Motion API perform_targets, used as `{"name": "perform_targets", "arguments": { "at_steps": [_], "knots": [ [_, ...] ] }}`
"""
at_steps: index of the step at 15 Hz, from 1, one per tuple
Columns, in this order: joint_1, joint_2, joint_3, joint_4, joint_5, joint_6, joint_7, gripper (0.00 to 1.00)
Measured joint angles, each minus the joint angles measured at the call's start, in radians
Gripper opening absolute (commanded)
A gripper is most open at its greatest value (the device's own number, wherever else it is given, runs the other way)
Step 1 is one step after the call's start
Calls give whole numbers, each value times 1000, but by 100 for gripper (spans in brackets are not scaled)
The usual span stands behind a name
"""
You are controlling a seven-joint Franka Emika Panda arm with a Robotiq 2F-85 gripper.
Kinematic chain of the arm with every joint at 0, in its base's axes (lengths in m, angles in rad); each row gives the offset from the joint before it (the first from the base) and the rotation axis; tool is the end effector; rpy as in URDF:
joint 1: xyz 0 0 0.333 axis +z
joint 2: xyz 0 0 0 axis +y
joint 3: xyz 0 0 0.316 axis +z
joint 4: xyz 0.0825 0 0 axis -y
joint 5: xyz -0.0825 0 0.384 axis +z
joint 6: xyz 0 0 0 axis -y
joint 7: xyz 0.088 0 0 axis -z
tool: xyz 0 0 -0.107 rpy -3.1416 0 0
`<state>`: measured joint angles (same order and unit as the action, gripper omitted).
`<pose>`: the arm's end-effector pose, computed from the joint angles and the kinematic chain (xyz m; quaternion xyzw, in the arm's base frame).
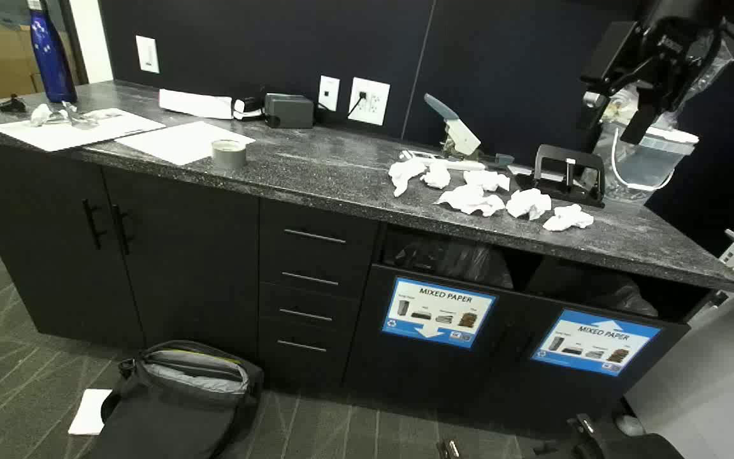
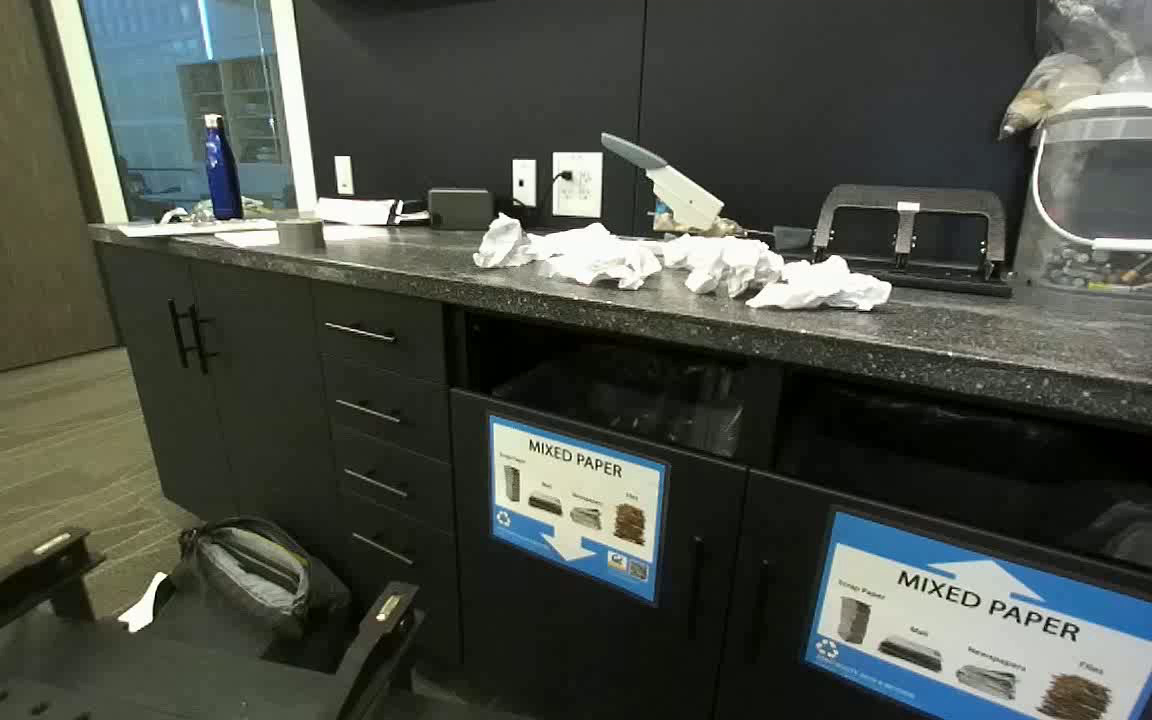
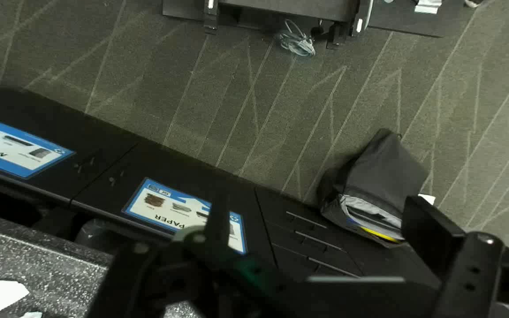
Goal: Pick up all the pieces of paper on the countertop and throw them in the bin
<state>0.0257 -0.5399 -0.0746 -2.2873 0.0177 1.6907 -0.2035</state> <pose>0.3824 -0.0212 0.5479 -0.9958 -0.0817 0.0254 0.0312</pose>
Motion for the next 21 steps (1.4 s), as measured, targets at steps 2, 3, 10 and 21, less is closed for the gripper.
{"name": "perform_targets", "arguments": {
  "at_steps": [2, 3, 10, 21],
  "knots": [
    [0, -2, 0, 7, 0, 1, 0, 100],
    [0, -5, 0, 8, 0, 1, 0, 100],
    [-19, 12, 1, -9, -14, 70, 45, 100],
    [-183, 387, -88, 26, -1, 601, 347, 100]
  ]
}}
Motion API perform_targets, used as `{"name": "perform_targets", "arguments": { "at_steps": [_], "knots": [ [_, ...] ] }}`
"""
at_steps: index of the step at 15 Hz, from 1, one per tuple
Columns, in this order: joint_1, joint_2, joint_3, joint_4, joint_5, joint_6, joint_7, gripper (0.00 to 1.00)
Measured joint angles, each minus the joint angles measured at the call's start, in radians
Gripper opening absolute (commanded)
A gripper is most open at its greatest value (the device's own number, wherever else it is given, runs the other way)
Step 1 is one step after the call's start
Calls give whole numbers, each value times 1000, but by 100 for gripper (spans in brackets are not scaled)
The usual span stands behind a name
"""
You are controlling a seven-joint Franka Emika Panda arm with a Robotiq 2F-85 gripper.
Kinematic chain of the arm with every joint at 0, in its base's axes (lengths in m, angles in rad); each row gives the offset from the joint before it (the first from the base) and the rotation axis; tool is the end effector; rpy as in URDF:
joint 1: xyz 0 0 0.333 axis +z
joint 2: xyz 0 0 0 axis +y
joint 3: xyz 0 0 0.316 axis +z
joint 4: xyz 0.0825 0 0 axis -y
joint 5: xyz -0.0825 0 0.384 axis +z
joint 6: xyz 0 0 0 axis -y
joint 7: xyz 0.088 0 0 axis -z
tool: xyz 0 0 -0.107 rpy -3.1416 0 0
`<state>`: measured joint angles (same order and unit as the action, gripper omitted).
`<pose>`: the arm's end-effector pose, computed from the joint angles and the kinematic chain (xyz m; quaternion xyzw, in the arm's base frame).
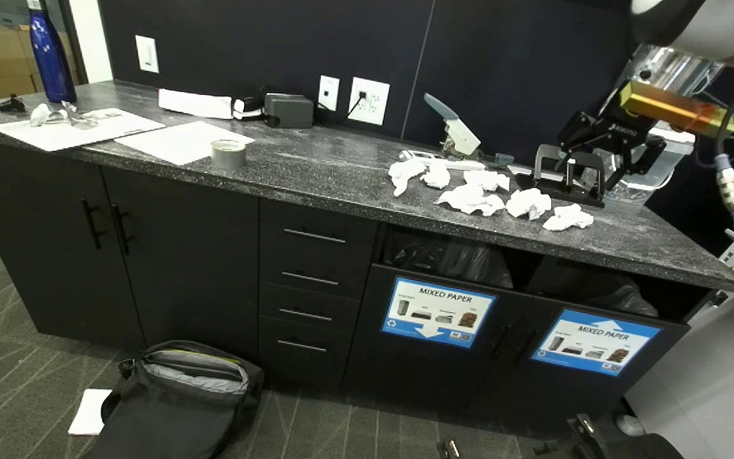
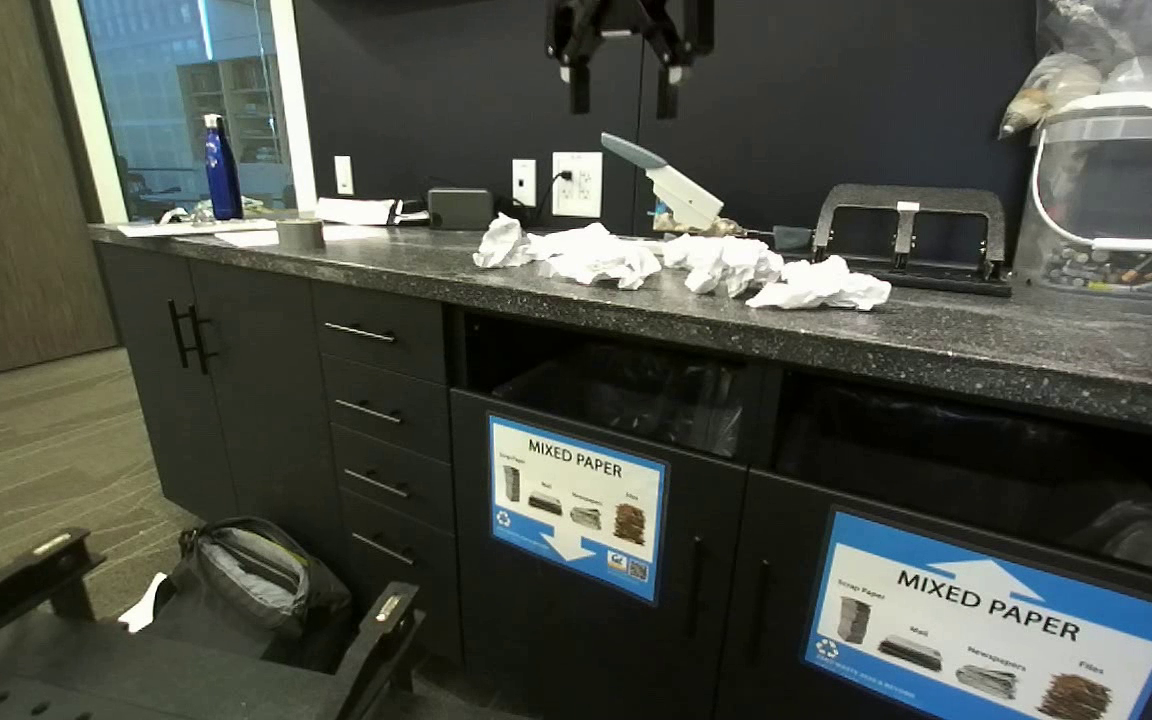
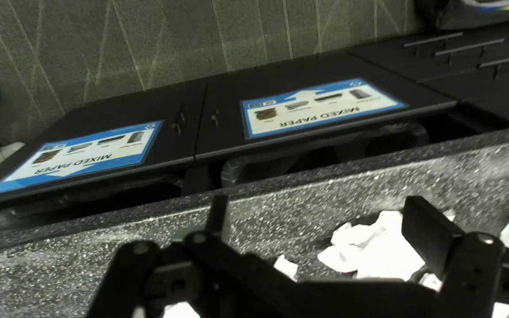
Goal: Pick up all the pieces of paper on the countertop and throw them in the bin
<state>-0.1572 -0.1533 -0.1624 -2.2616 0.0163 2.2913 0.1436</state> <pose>0.4853 -0.1620 0.4419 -0.9680 0.2334 -0.0916 0.0110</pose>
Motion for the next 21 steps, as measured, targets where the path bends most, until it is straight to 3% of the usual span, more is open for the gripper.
{"name": "perform_targets", "arguments": {
  "at_steps": [4, 10, 16, 21],
  "knots": [
    [-27, 212, -28, 129, 31, 146, 130, 100],
    [-33, 494, -95, 377, 42, 250, 370, 100],
    [-18, 687, -196, 576, 21, 204, 642, 100],
    [-47, 788, -176, 737, 50, 21, 675, 100]
  ]
}}
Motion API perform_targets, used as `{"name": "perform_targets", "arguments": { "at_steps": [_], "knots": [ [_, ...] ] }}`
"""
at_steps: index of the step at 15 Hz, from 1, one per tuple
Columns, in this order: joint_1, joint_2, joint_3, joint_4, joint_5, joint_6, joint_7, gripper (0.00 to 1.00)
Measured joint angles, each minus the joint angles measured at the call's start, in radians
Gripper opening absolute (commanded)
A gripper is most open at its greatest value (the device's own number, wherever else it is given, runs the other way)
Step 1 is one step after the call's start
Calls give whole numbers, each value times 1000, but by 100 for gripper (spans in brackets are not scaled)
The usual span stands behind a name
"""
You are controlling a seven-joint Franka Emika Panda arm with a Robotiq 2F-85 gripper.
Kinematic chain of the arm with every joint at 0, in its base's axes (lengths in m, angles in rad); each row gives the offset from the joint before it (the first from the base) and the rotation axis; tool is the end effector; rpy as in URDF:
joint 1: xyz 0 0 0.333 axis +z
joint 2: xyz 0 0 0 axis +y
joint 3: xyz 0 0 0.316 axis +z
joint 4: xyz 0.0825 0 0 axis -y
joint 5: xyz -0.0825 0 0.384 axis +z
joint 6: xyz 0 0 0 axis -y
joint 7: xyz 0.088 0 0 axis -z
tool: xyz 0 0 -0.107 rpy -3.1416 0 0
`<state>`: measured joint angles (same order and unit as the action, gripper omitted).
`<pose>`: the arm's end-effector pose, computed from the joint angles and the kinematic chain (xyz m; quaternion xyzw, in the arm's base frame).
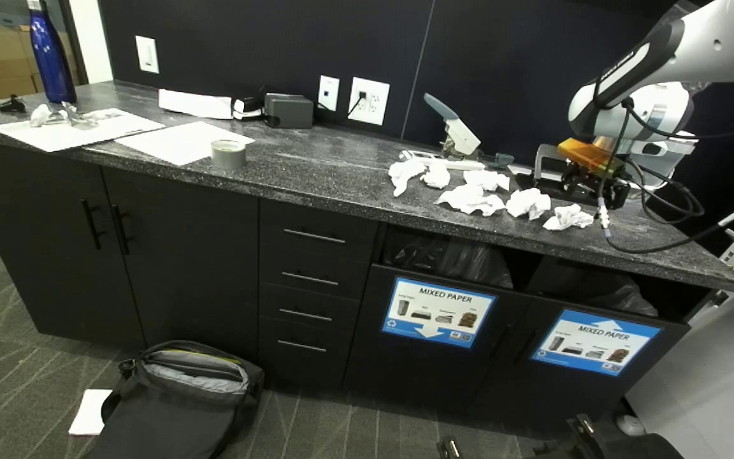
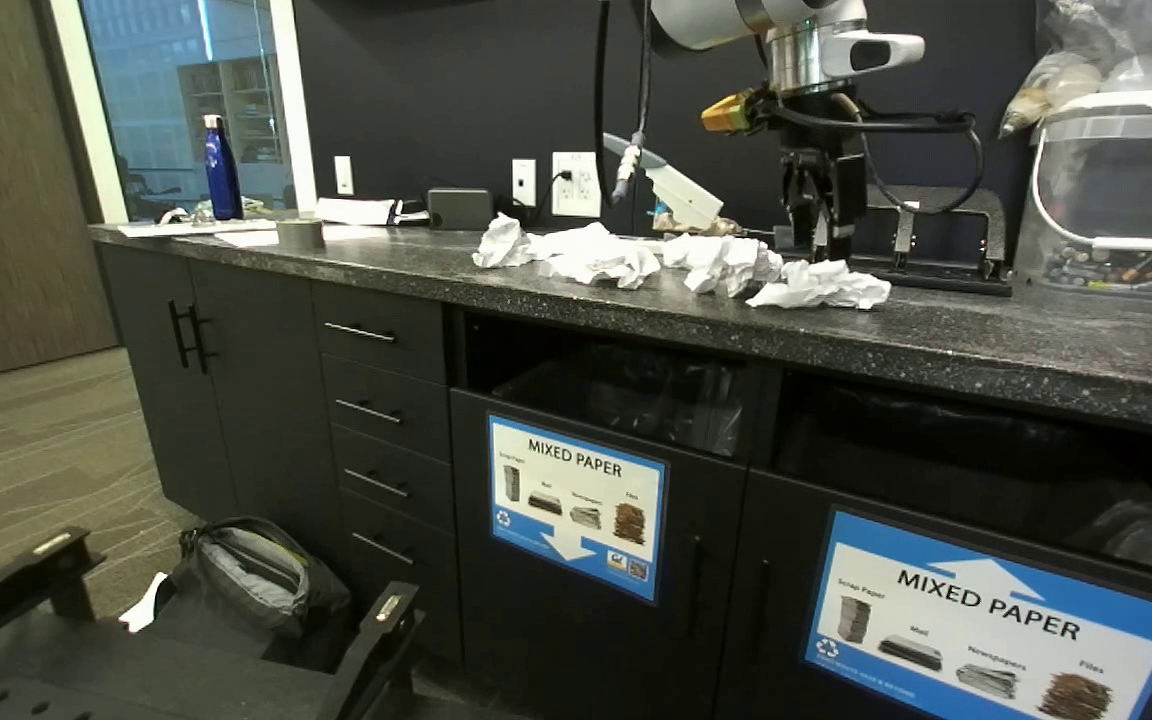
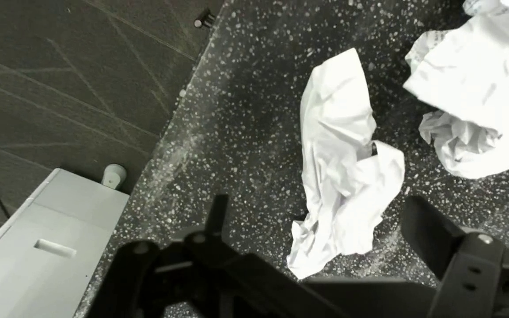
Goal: Pick up all the pieces of paper on the countertop and throw them in the bin
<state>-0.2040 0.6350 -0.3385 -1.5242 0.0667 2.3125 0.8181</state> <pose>0.6408 -0.3348 0.3216 0.7843 -0.6092 0.1027 0.0557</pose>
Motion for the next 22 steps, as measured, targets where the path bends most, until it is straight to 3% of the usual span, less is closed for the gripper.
{"name": "perform_targets", "arguments": {
  "at_steps": [5, 10, 11, 18, 19, 22],
  "knots": [
    [-33, 80, 19, 137, 7, -137, 1, 100],
    [-79, 148, 58, 233, 42, -194, -7, 100],
    [-86, 161, 66, 248, 46, -195, -12, 78],
    [-99, 228, 77, 306, 43, -203, -37, 27],
    [-97, 227, 76, 307, 39, -203, -37, 20],
    [-80, 218, 73, 294, 7, -204, -42, 15]
  ]
}}
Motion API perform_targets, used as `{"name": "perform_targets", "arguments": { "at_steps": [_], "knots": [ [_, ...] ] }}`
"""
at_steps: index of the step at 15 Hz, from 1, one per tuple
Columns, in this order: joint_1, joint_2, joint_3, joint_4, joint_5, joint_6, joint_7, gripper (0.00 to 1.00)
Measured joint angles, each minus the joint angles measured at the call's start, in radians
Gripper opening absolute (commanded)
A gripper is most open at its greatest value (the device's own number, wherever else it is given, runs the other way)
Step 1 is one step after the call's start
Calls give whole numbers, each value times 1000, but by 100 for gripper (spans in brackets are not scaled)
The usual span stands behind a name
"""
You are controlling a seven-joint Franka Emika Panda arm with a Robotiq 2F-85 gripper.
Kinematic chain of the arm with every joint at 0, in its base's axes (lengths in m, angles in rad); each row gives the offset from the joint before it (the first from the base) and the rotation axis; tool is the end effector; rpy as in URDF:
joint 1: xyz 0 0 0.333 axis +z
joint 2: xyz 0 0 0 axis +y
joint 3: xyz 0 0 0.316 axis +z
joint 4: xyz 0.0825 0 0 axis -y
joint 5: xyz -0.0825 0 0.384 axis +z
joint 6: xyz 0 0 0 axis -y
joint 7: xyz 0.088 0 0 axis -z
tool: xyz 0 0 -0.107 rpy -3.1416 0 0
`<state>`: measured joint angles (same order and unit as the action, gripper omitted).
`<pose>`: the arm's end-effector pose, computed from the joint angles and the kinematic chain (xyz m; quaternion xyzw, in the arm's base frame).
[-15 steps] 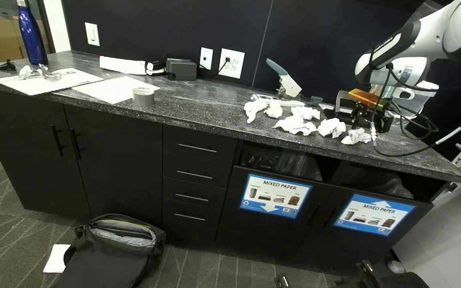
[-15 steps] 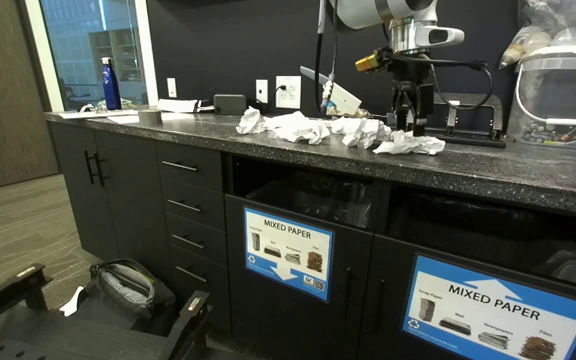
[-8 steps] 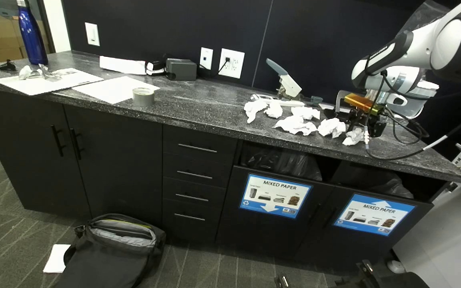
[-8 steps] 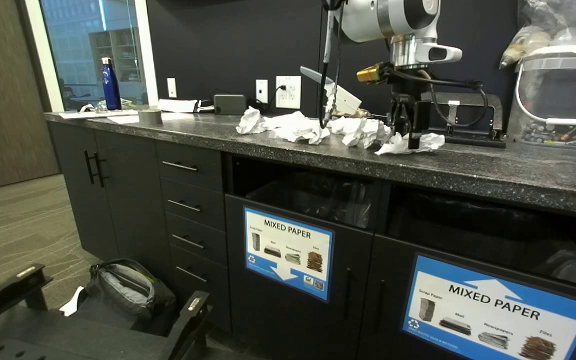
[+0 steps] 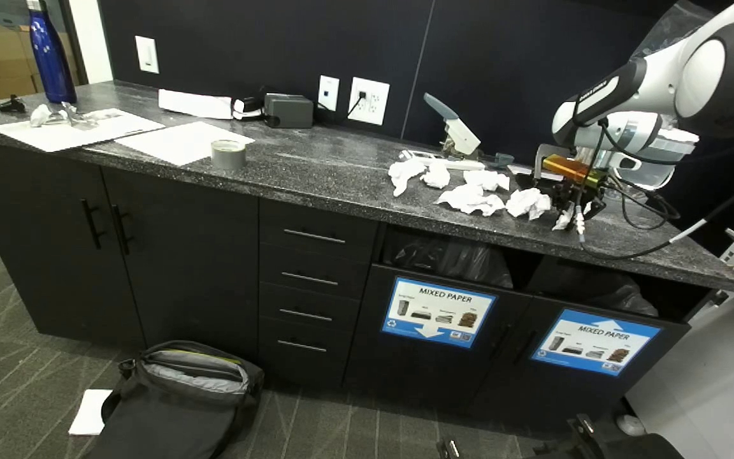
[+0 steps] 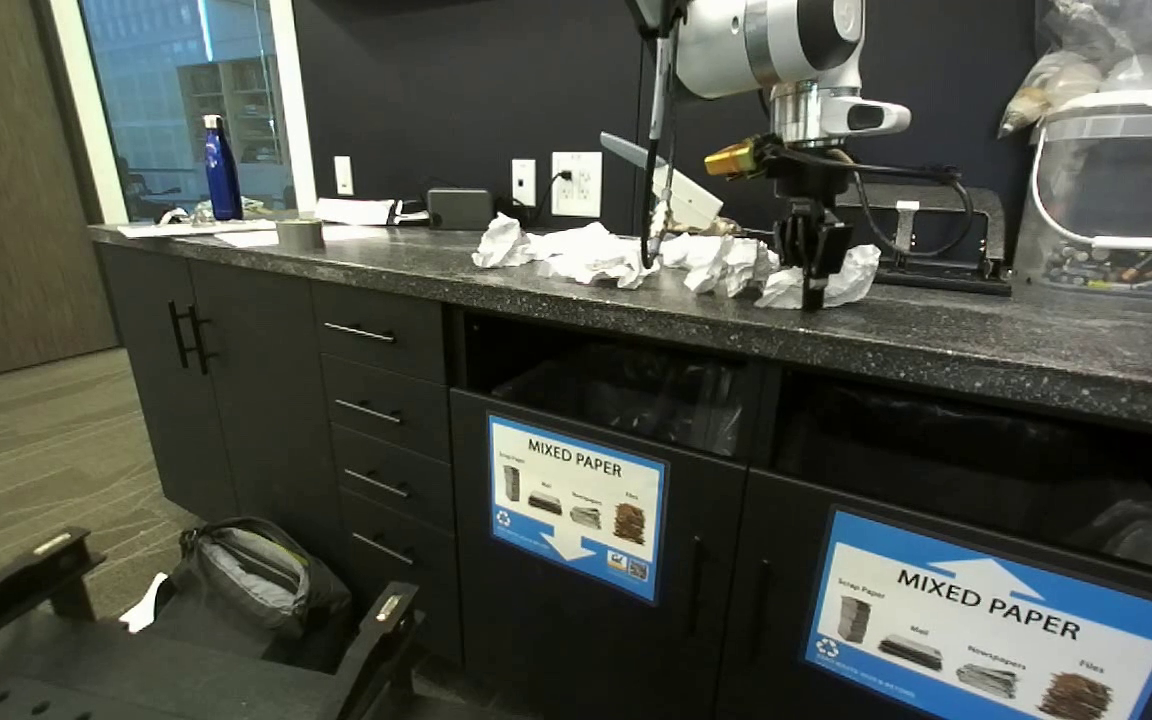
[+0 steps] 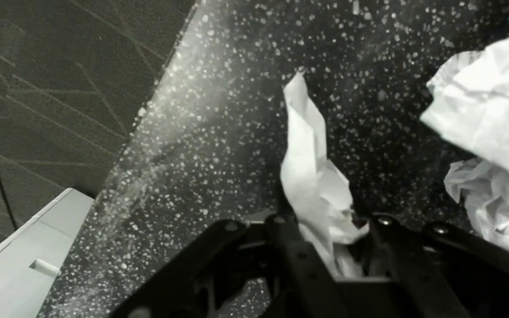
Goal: Pick up all the pieces of paper on the countertop and throw them in the bin
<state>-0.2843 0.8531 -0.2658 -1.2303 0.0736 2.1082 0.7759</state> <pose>0.6759 -0.3461 0.2716 0.8032 -0.5914 0.0332 0.0631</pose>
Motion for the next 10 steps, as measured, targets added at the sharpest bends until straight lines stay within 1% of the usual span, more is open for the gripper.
{"name": "perform_targets", "arguments": {
  "at_steps": [1, 3, 7, 8, 10],
  "knots": [
    [9, -12, -2, -19, -16, 0, -2, 12],
    [29, -47, -9, -79, -45, 2, -4, 16],
    [83, -156, -26, -264, -94, 12, -7, 17],
    [94, -184, -26, -309, -97, 17, -18, 15],
    [114, -246, -19, -409, -99, 42, -64, 15]
  ]
}}
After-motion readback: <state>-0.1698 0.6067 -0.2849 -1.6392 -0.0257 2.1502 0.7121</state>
